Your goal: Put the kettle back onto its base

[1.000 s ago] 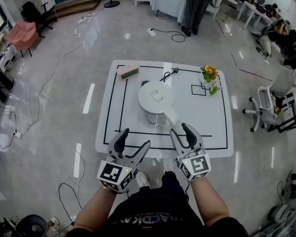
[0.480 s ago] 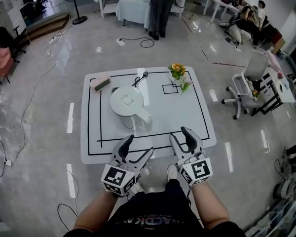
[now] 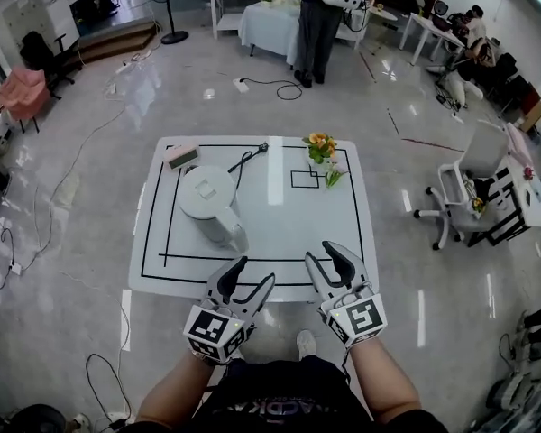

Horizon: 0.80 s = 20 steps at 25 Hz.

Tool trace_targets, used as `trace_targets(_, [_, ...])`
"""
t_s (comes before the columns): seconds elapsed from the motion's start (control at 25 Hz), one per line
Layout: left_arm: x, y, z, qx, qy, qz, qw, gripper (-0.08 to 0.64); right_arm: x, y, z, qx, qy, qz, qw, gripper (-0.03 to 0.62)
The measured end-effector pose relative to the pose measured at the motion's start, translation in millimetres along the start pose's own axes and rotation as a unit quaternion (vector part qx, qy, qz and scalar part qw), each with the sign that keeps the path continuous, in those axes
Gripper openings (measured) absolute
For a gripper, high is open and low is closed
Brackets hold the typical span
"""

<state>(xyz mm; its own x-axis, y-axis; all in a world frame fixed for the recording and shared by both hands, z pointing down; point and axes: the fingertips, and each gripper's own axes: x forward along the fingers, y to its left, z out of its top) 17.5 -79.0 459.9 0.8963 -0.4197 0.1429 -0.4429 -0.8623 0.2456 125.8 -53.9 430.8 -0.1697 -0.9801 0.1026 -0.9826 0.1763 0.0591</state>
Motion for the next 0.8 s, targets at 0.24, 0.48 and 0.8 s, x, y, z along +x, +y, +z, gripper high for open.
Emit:
trace_targets(0.24, [21.5, -35.8, 0.5, -0.002, -0.025, 0.091, 0.9955, 0.040, -12.5, -33.6, -7.3, -0.022, 0.002, 0.097, 0.995, 0.002])
trace_targets(0.48, [21.8, -66.0, -7.0, -0.009, -0.032, 0.181, 0.9830, 0.003, -31.3, -43.2, -14.2, -0.005, -0.004, 0.187, 0.982, 0.002])
trace_targets(0.8, [5.3, -90.4, -16.1, -0.014, -0.031, 0.247, 0.9684, 0.003, -45.9, -30.9, -21.3, 0.005, 0.001, 0.254, 0.967, 0.002])
